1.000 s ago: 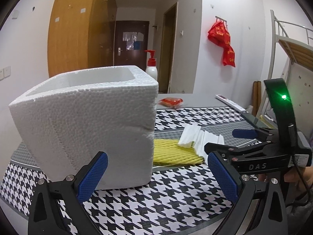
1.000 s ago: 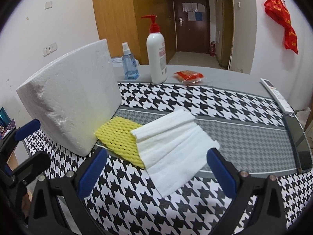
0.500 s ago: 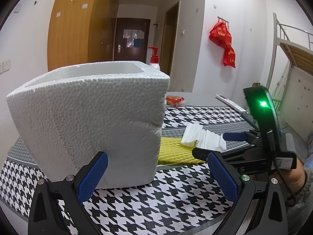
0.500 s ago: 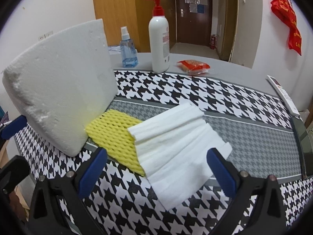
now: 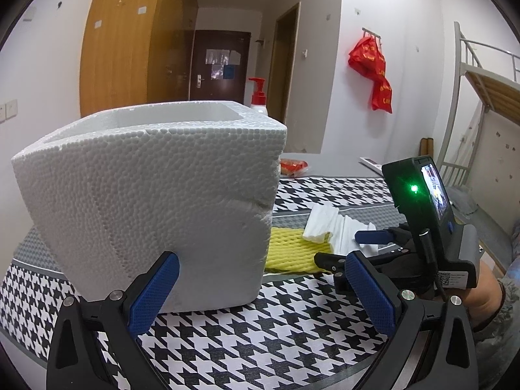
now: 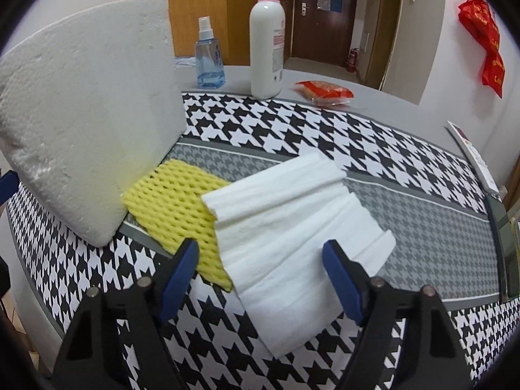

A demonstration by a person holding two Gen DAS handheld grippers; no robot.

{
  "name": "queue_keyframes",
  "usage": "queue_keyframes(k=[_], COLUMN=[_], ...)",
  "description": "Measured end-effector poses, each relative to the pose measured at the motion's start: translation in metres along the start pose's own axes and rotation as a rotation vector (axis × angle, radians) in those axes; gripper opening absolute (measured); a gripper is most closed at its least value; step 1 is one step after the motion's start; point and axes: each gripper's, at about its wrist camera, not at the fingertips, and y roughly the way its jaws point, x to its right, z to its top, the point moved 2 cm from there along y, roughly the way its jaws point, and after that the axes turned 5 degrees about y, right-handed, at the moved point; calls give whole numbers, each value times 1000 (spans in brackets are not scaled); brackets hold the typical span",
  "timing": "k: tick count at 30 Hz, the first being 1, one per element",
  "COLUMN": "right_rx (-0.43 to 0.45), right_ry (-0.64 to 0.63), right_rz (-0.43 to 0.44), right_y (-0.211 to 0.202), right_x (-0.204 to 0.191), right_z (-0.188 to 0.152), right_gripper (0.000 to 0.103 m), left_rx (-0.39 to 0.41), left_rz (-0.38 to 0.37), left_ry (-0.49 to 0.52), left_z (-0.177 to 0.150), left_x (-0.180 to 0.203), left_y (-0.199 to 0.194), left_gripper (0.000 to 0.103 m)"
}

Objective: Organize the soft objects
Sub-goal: 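Position the right tool over the tissue stack and the left tool over the sponge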

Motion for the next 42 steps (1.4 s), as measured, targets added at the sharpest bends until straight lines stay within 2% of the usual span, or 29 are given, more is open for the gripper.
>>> queue_keyframes(k=[1, 3, 9, 12, 15, 23, 33, 37, 39, 42], right_rx=[-1, -10, -7, -6, 3, 25, 26, 22, 26, 41], right_ry=[2, 6, -12, -20, -30, 8, 58, 78, 87, 100], right_rz=[6, 52, 116, 134, 121, 81, 103, 87, 80, 80], right_y=[0, 0, -6, -9, -14, -41, -64, -65, -66, -70], right_x=[0, -1, -9, -10, -9, 21, 45, 53, 57, 61], right_z=[0, -2, -4, -7, -11, -32, -50, -54, -55, -54], right_gripper=[77, 62, 32, 21, 17, 16, 16, 23, 38, 47], left_rx=[-1, -5, -8, -14, -6, -10, -26, -29, -31, -39], left_rz=[1, 2, 2, 3, 1, -34, -75, -78, -78, -84], left_ry=[-3, -4, 2, 4, 17, 54, 85, 95, 97, 103], left_z=[0, -1, 0, 1, 3, 5, 6, 5, 5, 4], left_x=[-1, -1, 5, 8, 15, 42, 72, 76, 77, 79], left_y=[0, 1, 1, 2, 0, 4, 12, 13, 14, 17], left_gripper=[102, 102, 102, 102, 102, 102, 102, 102, 102, 102])
